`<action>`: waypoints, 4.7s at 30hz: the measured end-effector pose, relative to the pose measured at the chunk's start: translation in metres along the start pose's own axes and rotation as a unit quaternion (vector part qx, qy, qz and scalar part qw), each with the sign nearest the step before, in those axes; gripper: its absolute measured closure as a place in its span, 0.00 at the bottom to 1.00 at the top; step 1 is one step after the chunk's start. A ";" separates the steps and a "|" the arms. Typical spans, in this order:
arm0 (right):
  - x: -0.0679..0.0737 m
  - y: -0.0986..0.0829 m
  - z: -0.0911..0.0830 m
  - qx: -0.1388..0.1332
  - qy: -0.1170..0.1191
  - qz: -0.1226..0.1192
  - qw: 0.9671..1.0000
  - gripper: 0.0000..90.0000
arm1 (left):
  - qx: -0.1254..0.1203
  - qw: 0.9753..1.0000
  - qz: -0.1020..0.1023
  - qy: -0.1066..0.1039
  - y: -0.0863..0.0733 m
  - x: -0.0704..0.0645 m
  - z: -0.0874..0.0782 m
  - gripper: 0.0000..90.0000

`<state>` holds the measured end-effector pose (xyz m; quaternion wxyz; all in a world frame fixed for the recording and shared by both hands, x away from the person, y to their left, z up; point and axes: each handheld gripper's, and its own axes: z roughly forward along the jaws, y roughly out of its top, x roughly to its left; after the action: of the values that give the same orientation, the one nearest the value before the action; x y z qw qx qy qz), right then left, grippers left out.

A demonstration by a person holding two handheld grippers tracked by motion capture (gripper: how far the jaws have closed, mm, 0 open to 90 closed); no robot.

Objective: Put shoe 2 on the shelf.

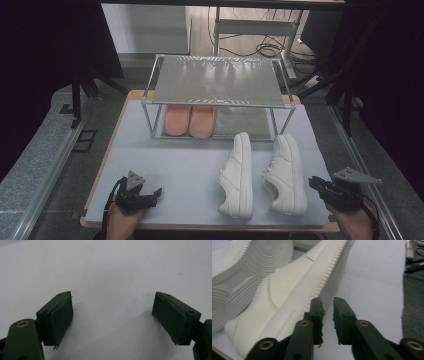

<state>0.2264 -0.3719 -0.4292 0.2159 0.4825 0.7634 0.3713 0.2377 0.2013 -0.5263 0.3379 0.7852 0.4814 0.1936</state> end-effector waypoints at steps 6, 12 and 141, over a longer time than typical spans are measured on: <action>0.004 0.008 0.001 0.005 0.021 0.000 1.000 1.00 | 0.000 1.000 -0.001 0.000 0.000 0.000 0.000 0.19; 0.013 0.014 0.007 0.014 0.046 -0.007 0.999 1.00 | 0.000 1.000 -0.001 0.000 0.000 0.000 0.000 0.19; 0.136 0.035 0.057 0.025 0.176 -0.103 0.979 1.00 | -0.004 1.000 -0.001 0.002 -0.001 0.000 -0.001 0.21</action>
<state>0.2256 -0.2201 -0.4337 0.1034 0.3340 0.8437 0.4073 0.2364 0.2016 -0.5267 0.3404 0.7828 0.4824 0.1968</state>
